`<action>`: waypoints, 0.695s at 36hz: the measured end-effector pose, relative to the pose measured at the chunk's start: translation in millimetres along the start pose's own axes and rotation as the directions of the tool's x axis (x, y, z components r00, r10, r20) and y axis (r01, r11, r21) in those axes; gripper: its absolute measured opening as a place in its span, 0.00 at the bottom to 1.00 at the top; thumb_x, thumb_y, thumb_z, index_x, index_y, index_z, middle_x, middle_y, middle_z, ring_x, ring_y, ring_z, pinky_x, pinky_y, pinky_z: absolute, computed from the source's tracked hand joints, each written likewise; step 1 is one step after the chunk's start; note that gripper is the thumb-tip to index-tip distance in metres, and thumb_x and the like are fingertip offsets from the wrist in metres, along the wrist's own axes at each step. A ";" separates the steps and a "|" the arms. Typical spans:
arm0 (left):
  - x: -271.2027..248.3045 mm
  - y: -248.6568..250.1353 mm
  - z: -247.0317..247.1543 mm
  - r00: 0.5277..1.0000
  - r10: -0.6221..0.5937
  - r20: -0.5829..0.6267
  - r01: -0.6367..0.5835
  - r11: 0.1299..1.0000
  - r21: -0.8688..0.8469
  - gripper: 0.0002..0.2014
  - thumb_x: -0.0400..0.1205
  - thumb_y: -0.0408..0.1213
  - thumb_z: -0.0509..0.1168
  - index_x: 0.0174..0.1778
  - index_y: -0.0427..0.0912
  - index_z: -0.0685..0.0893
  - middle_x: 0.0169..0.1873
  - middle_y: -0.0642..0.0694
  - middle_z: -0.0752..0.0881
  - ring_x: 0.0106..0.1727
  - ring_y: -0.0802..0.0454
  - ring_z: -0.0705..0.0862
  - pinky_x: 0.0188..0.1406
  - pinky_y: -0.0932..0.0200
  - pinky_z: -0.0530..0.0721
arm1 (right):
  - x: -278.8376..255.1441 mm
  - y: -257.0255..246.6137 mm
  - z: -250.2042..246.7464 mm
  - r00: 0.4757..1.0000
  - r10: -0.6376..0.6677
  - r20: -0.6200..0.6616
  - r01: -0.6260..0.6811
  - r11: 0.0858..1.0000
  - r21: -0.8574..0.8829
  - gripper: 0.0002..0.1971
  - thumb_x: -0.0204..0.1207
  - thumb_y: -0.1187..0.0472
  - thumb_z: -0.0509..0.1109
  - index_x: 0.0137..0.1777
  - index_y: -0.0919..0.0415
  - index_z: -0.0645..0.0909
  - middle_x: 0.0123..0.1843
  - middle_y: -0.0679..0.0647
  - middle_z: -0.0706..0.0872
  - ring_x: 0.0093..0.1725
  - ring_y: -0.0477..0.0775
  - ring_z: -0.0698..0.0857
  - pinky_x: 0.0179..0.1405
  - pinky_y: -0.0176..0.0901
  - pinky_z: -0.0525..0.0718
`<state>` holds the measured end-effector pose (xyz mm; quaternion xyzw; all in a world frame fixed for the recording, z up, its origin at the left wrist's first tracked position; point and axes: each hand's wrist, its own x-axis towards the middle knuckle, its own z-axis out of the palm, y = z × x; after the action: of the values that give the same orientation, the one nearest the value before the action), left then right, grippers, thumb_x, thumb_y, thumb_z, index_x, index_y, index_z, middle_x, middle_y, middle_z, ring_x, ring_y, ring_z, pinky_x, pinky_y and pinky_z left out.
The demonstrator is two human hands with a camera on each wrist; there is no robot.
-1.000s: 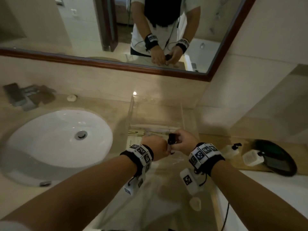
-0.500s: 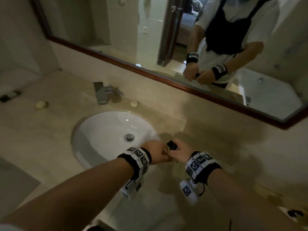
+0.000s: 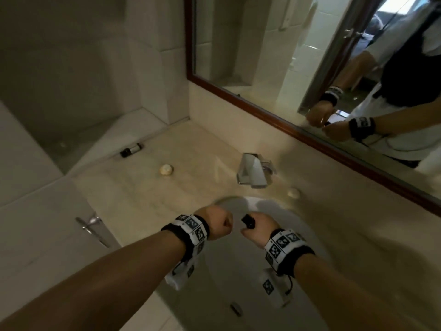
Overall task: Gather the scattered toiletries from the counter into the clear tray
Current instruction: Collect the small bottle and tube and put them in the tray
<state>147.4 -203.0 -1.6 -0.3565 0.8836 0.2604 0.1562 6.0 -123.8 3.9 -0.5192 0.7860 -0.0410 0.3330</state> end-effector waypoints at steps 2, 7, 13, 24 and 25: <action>1.7 -31.8 -12.9 0.999 -0.048 -0.017 0.048 0.999 -0.017 0.12 0.82 0.40 0.56 0.34 0.43 0.76 0.33 0.41 0.78 0.34 0.43 0.75 0.36 0.51 0.75 | 23.0 -27.0 3.2 1.000 -0.016 0.025 0.017 1.000 -0.014 0.07 0.75 0.56 0.69 0.41 0.57 0.75 0.40 0.53 0.79 0.43 0.57 0.79 0.42 0.41 0.76; 6.4 -115.5 -38.8 0.979 -0.196 -0.061 0.192 0.979 -0.070 0.17 0.83 0.40 0.58 0.67 0.47 0.80 0.63 0.43 0.82 0.61 0.41 0.82 0.55 0.54 0.80 | 75.5 -80.2 10.9 0.995 -0.034 0.098 0.045 0.993 -0.110 0.08 0.74 0.56 0.71 0.48 0.58 0.78 0.48 0.58 0.82 0.50 0.60 0.83 0.50 0.48 0.82; 12.2 -200.7 -60.6 0.922 -0.371 -0.108 0.353 0.922 -0.159 0.29 0.80 0.40 0.65 0.77 0.53 0.67 0.72 0.44 0.77 0.68 0.43 0.80 0.65 0.50 0.81 | 127.0 -120.3 19.3 0.986 -0.007 0.165 0.048 0.968 -0.246 0.15 0.80 0.56 0.66 0.64 0.60 0.77 0.62 0.58 0.82 0.61 0.61 0.82 0.55 0.47 0.79; 34.6 -303.2 -104.6 0.854 -0.496 -0.159 0.502 0.865 -0.005 0.31 0.79 0.44 0.65 0.79 0.46 0.66 0.73 0.40 0.72 0.69 0.39 0.77 0.63 0.46 0.82 | 189.5 -178.9 37.6 0.971 -0.068 0.230 0.127 0.959 -0.252 0.07 0.80 0.57 0.65 0.55 0.57 0.78 0.56 0.56 0.81 0.56 0.59 0.82 0.57 0.49 0.81; 36.4 -311.4 -108.6 0.844 -0.504 -0.182 0.512 0.859 -0.006 0.33 0.79 0.42 0.65 0.81 0.48 0.63 0.75 0.40 0.71 0.69 0.39 0.77 0.63 0.47 0.82 | 195.9 -182.1 38.4 0.970 -0.086 0.228 0.147 0.953 -0.264 0.12 0.81 0.57 0.65 0.61 0.59 0.78 0.60 0.57 0.82 0.59 0.60 0.82 0.61 0.51 0.81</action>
<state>333.8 -475.0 -38.4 -0.5960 0.7733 0.1577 0.1481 124.5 -361.5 -45.4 -0.6080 0.7113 0.1067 0.3362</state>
